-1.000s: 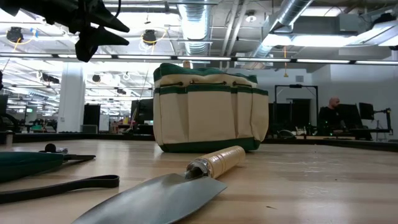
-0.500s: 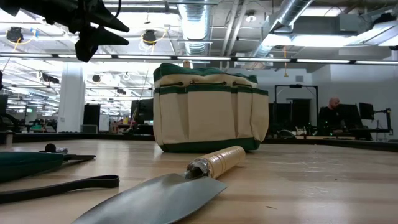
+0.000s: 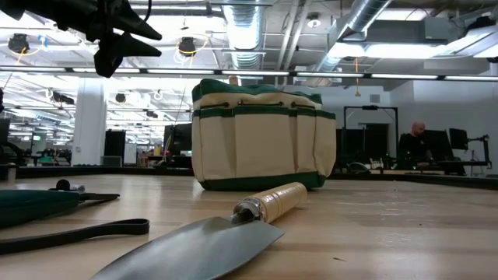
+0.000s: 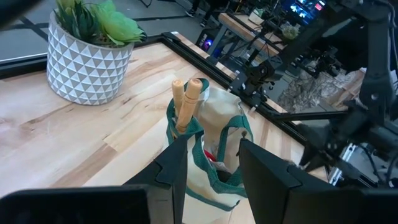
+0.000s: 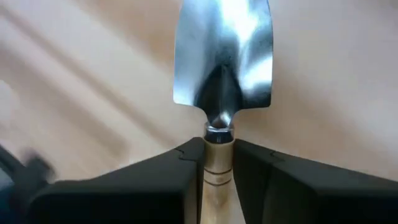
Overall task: Pick & Place Garden tools in Gardening bag
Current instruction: Put the trowel into the gardening bag
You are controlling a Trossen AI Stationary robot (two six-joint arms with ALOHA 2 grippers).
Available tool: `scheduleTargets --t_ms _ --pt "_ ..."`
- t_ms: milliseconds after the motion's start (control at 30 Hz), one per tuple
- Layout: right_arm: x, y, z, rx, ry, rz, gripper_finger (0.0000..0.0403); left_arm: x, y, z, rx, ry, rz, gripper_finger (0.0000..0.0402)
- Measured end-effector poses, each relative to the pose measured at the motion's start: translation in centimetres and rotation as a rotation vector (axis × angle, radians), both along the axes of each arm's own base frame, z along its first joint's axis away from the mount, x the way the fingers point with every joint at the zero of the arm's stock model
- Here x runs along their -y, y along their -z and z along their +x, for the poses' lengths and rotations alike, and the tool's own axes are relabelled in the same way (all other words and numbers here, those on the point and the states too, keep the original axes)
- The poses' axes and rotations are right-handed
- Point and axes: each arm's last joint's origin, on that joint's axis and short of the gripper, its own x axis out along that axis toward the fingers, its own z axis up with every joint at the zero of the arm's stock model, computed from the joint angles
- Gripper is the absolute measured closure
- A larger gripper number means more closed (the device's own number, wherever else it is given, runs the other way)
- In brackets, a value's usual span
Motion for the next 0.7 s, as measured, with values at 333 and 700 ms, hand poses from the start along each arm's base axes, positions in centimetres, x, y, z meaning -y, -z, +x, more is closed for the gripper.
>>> scheduleTargets --t_ms 333,700 --pt "5.9 -5.7 2.5 0.445 0.100 -0.391 0.0357 0.0 0.0 0.0 0.000 -0.001 0.000 0.0289" --pt "11.6 -10.7 8.6 0.701 0.114 -0.931 0.0357 0.0 -0.1 0.0 0.006 -0.001 0.000 0.0289"
